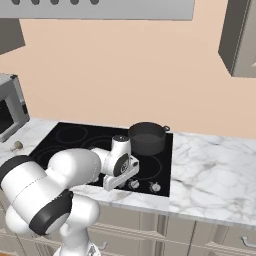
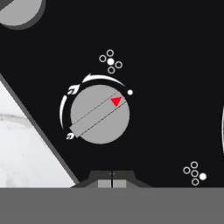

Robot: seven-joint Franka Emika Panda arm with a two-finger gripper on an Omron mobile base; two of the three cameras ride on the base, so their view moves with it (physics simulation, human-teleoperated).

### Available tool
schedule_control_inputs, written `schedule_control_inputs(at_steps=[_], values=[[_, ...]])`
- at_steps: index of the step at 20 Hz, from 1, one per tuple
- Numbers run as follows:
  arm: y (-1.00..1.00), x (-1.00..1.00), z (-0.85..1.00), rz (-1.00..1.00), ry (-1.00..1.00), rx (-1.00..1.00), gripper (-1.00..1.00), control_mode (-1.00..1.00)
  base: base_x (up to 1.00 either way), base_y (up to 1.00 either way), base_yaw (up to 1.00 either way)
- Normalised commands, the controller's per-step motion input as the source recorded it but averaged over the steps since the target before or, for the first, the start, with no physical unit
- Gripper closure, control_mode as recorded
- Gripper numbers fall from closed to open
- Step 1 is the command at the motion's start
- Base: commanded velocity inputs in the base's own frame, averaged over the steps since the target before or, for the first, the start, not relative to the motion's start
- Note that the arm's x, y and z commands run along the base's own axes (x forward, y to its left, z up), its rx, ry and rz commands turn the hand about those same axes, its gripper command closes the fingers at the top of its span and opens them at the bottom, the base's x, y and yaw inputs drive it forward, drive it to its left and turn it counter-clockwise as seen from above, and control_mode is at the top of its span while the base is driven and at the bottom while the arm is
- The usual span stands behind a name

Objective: Turn on the burner for the pot on the stove. Wait thirty seconds for the pot to heat up. Then add the mushroom to the pot.

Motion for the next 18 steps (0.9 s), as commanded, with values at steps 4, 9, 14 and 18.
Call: schedule_control_inputs(at_steps=[4,9,14,18], values=[[0.00,0.00,0.00,0.00,0.00,0.00,1.00,-1.00,0.00,0.00,0.00],[0.00,0.00,0.00,0.00,0.00,0.00,1.00,-1.00,0.00,0.00,0.00],[0.00,0.00,0.00,0.00,0.00,0.00,1.00,-1.00,0.00,0.00,0.00],[0.00,0.00,0.00,0.00,0.00,0.00,1.00,-1.00,0.00,0.00,0.00]])
